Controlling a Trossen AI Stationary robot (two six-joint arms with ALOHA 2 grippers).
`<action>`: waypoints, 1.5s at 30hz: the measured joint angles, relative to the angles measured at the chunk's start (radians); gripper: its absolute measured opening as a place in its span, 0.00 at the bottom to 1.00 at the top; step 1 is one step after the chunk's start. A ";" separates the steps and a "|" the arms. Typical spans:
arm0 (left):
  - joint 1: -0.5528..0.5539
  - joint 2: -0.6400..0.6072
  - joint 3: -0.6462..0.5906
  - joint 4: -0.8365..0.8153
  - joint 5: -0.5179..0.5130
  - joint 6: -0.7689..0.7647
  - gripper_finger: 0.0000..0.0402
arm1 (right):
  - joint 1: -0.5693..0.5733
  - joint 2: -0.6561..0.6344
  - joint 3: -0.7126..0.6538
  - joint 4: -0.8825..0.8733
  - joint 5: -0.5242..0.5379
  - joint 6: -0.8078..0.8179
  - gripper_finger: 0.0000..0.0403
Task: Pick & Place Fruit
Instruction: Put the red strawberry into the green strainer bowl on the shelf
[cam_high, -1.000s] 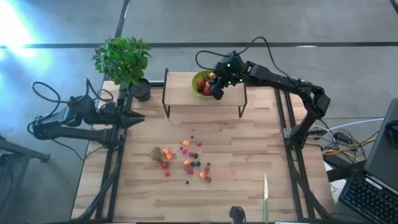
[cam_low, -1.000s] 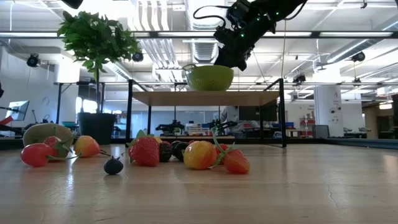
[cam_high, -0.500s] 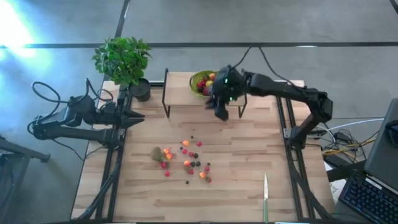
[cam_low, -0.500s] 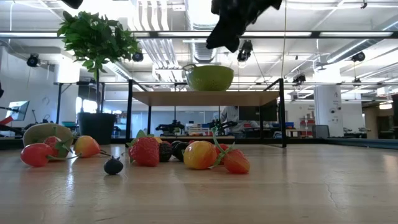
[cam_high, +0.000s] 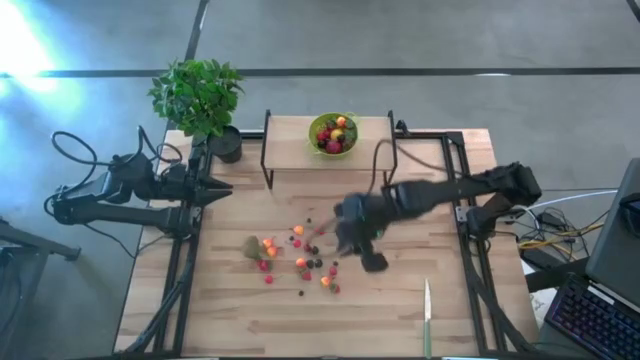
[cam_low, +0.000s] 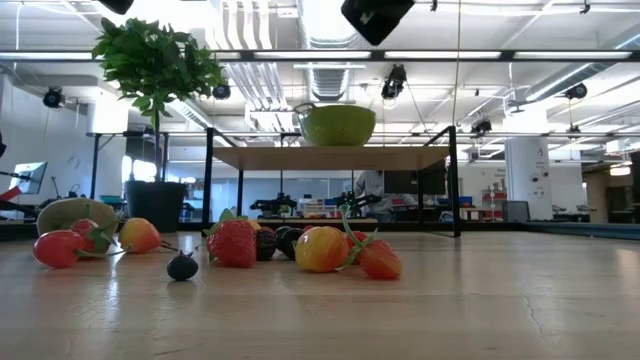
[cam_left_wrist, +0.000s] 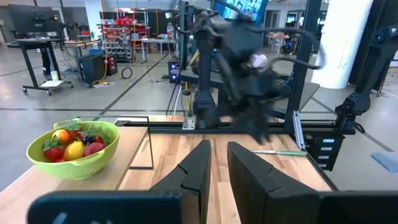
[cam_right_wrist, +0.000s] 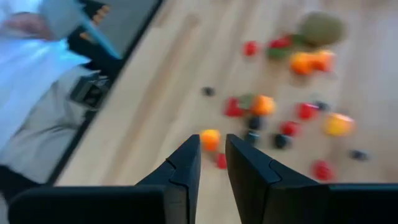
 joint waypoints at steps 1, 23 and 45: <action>0.000 0.000 0.000 0.000 0.000 0.000 0.16 | 0.023 0.000 -0.017 0.022 0.002 0.011 0.18; 0.000 0.000 0.000 0.000 0.000 0.000 0.16 | 0.121 0.002 -0.472 0.680 0.182 0.270 0.36; 0.000 0.000 0.000 0.000 0.000 0.000 0.16 | 0.122 0.257 -0.438 0.788 0.187 0.296 0.48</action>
